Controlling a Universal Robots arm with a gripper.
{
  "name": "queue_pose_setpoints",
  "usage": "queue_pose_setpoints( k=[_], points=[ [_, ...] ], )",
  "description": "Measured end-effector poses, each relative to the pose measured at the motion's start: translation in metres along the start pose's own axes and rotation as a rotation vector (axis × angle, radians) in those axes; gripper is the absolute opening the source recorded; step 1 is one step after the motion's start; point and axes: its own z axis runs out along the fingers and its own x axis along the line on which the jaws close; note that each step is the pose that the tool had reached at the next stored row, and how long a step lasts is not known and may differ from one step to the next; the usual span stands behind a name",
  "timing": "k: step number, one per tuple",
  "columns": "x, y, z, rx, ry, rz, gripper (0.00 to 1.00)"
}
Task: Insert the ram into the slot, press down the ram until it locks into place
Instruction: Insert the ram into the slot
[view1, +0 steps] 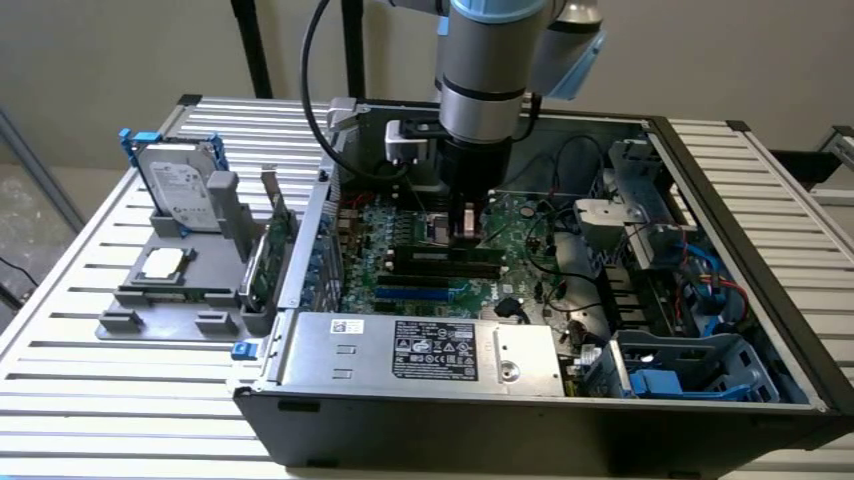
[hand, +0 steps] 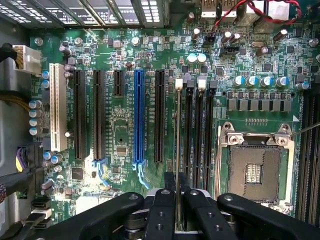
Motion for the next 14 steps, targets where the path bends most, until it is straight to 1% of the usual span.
queue_pose_setpoints(
  k=[7, 12, 14],
  points=[
    [-0.0040, 0.0001, 0.0040, -0.0036, 0.0038, 0.001, 0.14],
    [-0.0046, 0.0001, 0.0057, -0.0055, 0.0064, 0.002, 0.14],
    [-0.0046, 0.0001, 0.0059, -0.0067, 0.0066, 0.002, 0.14]
  ],
)
